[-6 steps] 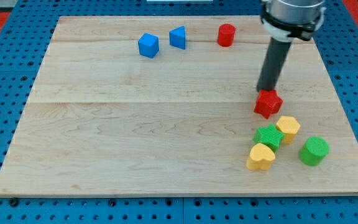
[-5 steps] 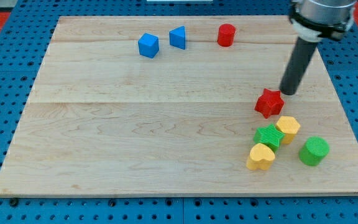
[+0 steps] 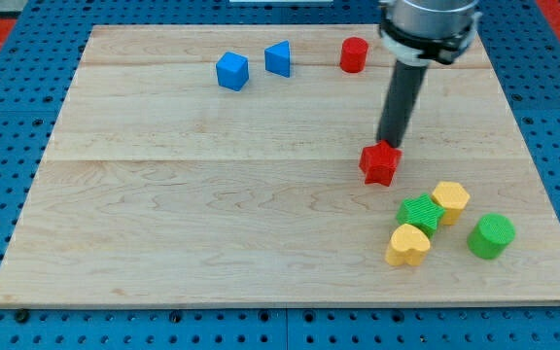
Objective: Push red star to the green star and yellow hexagon
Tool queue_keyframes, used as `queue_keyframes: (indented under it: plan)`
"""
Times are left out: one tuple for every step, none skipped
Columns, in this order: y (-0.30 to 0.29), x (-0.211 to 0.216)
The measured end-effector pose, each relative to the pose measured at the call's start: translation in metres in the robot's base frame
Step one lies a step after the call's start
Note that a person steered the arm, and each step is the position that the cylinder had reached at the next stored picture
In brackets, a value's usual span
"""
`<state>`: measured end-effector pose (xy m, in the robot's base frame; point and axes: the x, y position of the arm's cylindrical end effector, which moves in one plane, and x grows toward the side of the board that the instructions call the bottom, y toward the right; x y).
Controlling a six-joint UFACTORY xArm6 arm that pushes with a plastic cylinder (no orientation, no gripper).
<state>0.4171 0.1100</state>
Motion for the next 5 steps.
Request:
queue_keyframes:
  plan:
    - [-0.034, 0.010]
    - [-0.025, 0.032]
    - [-0.014, 0.046]
    - [0.008, 0.050]
    - [0.002, 0.034]
